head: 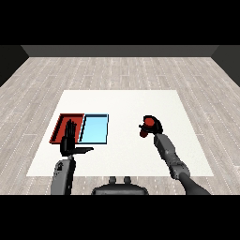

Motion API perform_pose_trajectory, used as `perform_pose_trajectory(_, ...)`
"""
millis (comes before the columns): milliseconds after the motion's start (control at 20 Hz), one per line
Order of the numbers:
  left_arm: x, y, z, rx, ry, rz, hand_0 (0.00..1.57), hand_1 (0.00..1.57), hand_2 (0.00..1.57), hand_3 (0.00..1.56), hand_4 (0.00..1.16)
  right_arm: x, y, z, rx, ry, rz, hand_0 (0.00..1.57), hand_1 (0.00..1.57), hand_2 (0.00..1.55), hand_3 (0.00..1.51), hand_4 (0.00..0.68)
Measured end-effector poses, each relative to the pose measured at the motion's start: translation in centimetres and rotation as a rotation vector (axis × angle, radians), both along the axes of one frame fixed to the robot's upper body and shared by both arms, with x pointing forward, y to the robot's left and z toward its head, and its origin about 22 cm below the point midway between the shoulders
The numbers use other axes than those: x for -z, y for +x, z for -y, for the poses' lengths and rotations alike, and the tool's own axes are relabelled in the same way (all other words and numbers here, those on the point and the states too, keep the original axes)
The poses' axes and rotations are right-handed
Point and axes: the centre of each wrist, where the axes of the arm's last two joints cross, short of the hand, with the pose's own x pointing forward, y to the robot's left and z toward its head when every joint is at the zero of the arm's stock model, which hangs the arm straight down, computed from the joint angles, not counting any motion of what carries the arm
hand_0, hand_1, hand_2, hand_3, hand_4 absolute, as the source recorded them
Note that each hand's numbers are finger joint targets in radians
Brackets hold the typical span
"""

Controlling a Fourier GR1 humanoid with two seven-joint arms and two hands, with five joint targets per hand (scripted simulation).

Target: Pick the red can and put it in the red box

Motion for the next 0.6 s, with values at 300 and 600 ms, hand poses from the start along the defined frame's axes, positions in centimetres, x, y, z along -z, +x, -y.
perform_pose_trajectory(300, 0.4, -0.4, 0.2, -0.005, 0.019, 0.003, 0.0, 0.0, 0.0, 0.0, 0.0, -0.7, 0.3, 0.1, 0.001, -0.072, 0.033, 1.46, 1.46, 1.45, 1.42, 0.643)
perform_pose_trajectory(600, 0.3, -0.2, 0.7, 0.02, 0.014, -0.003, 0.0, 0.0, 0.0, 0.0, 0.0, -1.3, 0.3, -0.3, 0.004, -0.1, 0.075, 1.46, 1.46, 1.45, 1.41, 0.659)
